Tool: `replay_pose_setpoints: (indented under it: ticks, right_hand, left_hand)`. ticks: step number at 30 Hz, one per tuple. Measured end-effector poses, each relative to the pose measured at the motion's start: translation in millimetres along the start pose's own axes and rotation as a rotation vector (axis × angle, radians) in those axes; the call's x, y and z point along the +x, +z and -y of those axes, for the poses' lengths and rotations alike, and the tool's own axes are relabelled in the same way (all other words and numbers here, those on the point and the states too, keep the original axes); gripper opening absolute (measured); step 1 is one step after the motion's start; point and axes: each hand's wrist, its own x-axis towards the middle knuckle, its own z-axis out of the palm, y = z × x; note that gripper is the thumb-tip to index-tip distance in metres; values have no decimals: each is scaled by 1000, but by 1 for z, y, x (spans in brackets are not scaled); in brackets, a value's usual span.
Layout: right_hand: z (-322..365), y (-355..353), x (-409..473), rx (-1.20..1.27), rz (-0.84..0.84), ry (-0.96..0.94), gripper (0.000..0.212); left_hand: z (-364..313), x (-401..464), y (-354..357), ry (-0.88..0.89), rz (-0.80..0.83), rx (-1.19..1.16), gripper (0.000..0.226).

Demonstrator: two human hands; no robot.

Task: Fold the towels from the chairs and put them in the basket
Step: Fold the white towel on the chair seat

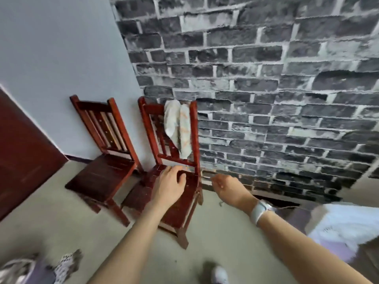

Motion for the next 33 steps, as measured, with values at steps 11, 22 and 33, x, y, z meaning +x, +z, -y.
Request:
replay_pose_setpoints:
  ticks: [11, 22, 33]
  right_hand:
    - [67, 23, 264, 0, 12, -86, 28]
    - [73, 10, 426, -163, -256, 68, 35]
    - [70, 34, 477, -508, -367, 398, 35]
  left_hand:
    - [118, 211, -31, -127, 0, -45, 35]
    - [163, 382, 0, 167, 44, 23, 42]
    - [187, 479, 34, 436, 106, -109, 16]
